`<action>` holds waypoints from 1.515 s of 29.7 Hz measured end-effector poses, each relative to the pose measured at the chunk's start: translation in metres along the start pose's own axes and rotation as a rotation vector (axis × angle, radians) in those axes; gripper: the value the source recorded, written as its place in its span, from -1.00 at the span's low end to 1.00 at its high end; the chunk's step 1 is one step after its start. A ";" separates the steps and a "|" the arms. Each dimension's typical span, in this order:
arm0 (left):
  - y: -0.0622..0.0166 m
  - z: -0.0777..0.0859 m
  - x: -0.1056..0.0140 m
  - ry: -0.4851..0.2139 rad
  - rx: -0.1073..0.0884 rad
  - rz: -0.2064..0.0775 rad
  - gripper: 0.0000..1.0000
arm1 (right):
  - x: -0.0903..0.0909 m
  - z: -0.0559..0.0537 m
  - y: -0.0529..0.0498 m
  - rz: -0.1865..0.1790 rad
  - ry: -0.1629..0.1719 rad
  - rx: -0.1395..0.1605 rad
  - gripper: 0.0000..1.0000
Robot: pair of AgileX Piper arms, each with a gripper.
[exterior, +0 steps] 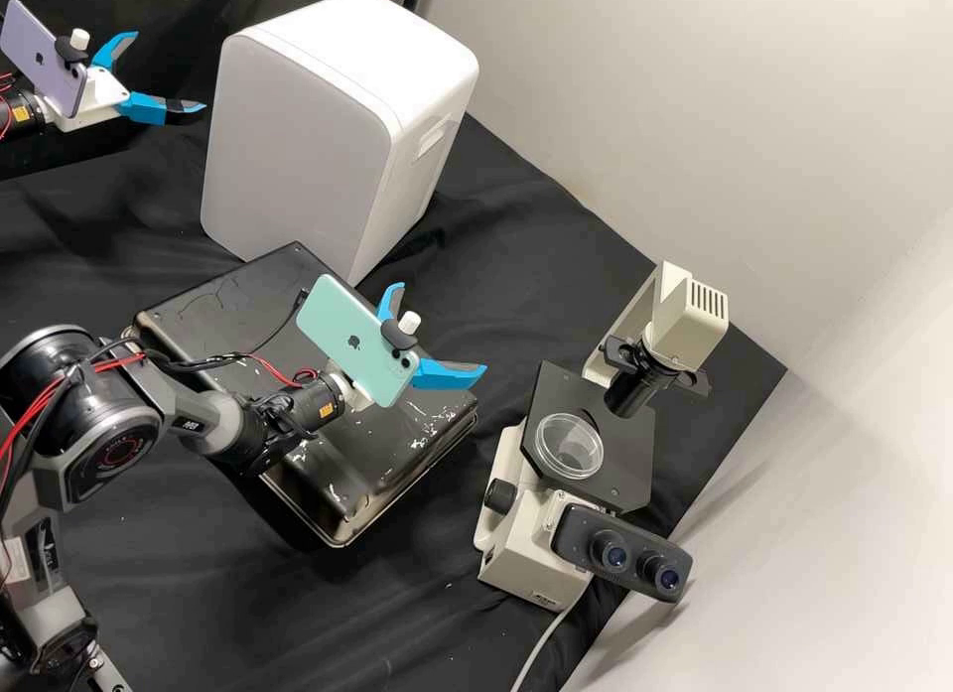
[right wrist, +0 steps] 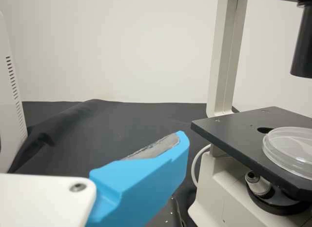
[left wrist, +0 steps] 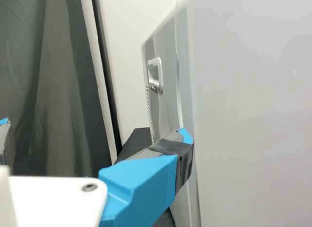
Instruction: Place the petri dish on the bench
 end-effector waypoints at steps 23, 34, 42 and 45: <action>-0.0162 0.055 -0.096 -0.435 0.088 0.014 1.00 | 0.000 0.000 0.000 0.000 0.000 0.000 1.00; -0.0302 0.074 -0.146 -0.617 0.084 -0.044 1.00 | 0.000 0.000 0.000 0.000 0.000 0.000 1.00; -0.0287 0.095 -0.169 -0.778 0.114 -0.007 1.00 | 0.000 0.000 0.000 0.000 0.000 0.000 1.00; -0.0292 0.101 -0.174 -0.820 0.123 -0.002 1.00 | 0.000 0.000 0.000 0.000 0.000 0.000 1.00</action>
